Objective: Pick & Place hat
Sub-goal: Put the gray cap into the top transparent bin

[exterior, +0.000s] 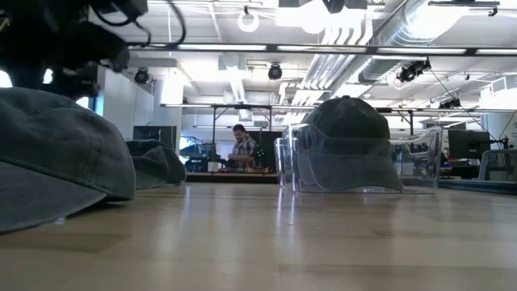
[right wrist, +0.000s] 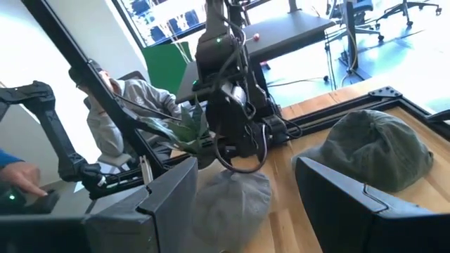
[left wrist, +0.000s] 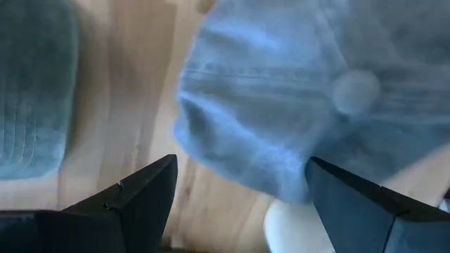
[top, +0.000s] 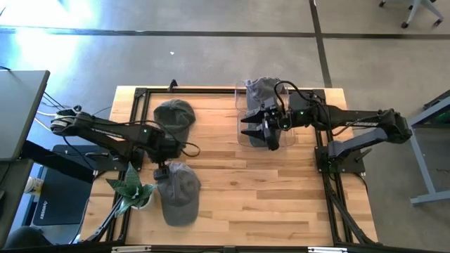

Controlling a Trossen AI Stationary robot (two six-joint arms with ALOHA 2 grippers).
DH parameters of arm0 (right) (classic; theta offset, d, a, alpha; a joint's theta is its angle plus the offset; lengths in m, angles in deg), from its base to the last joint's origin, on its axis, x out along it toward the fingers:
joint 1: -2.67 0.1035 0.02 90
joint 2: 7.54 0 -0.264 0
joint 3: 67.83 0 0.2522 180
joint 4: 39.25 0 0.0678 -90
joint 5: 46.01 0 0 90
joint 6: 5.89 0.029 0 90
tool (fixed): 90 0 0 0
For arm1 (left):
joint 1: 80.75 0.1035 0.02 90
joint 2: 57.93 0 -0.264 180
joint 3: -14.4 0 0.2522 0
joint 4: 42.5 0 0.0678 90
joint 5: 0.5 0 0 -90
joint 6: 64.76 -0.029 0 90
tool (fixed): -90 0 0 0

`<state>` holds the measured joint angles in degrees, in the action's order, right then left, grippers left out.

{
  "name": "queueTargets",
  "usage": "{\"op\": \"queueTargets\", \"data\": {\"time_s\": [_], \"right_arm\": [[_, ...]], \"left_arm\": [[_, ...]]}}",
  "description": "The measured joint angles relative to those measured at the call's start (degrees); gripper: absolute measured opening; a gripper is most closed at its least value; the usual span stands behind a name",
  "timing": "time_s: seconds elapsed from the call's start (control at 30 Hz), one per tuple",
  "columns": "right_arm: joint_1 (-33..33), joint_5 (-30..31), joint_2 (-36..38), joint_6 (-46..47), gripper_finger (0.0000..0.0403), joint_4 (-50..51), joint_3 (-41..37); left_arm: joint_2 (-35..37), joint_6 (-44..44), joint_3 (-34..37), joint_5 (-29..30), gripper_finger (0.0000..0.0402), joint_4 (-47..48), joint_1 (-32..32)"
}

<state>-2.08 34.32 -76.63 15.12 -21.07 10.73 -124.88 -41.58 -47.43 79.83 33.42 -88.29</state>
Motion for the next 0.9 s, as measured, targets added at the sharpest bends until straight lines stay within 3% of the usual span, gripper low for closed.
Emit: {"op": "queueTargets", "data": {"time_s": [0.23, 0.33, 0.8, 0.9], "right_arm": [[0.0, -0.3, 0.1, 0.0, 0.0236, -0.2, 0.0], [0.0, -0.3, 0.1, 0.0, 0.0236, -0.1, 0.0], [0.3, -0.2, 3.1, 2.7, 0.0236, 5.0, 0.0], [1.4, 0.3, 3.8, 3.2, 0.0236, 7.6, 0.1]], "left_arm": [[-3.2, -1.1, 1.1, -1.5, 0.0305, -8.2, 0.0], [-3.6, -2.4, 1.6, -2.2, 0.0286, -9.3, 0.0], [-6.6, -4.9, 1.4, -4.1, 0.0034, -22.2, 0.0], [-6.7, -4.9, 1.1, -6.1, 0.0008, -23.6, 0.5]]}}
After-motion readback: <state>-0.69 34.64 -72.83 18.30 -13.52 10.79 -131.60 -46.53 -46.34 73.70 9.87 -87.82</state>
